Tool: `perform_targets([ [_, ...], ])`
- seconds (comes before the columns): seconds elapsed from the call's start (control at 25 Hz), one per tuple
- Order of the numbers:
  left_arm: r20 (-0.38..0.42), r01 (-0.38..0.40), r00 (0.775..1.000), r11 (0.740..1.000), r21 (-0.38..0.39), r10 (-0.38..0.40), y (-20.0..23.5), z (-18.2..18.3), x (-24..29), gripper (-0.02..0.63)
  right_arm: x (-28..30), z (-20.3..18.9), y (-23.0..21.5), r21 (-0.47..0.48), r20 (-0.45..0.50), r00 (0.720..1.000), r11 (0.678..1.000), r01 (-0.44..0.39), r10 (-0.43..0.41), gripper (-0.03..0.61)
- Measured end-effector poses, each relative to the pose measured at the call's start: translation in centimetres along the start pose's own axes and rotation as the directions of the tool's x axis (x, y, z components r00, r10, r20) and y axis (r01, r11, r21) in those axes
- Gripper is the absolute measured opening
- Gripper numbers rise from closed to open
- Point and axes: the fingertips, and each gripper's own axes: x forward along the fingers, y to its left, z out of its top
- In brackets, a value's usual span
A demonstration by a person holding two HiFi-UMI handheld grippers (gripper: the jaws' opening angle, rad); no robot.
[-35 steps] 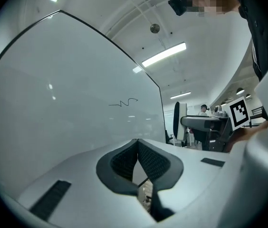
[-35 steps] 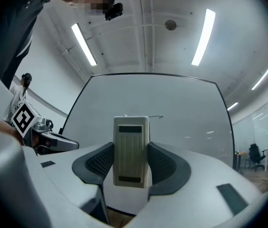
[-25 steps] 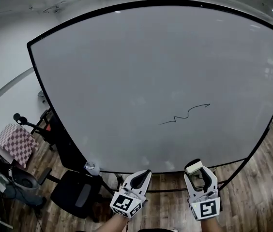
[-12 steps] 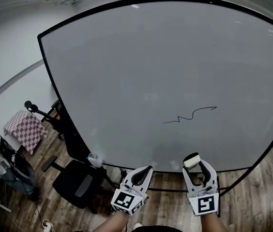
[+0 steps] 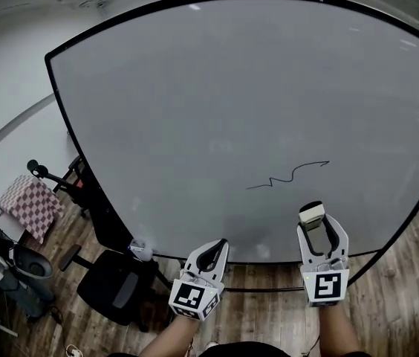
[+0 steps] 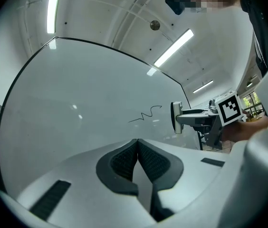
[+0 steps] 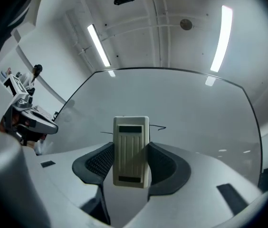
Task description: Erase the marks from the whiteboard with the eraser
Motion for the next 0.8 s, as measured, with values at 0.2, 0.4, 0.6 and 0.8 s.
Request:
perform_targets([
  [0.2,-0.015,0.027,1.000,1.000,0.007,-0.027,0.6,-0.1,0.5,0.020,1.7,1.1,-4.4,-0.046,-0.042,0.992,0.992,0.118,-0.120,0.244],
  [0.4,-0.017,0.044,0.999,0.999,-0.012,-0.044,0.7,-0.3,0.8,0.020,3.2,2.2,-8.5,-0.093,-0.067,0.975,0.975,0.204,-0.211,0.244],
  [0.6,0.005,0.055,0.998,0.998,-0.042,-0.055,0.1,0.3,1.1,0.020,4.7,3.1,-11.2,-0.115,-0.095,0.958,0.959,0.259,-0.271,0.244],
  [0.8,0.009,0.057,0.998,0.998,-0.026,-0.057,0.5,0.6,1.3,0.020,6.0,2.8,-12.7,-0.138,-0.133,0.942,0.947,0.291,-0.308,0.244],
])
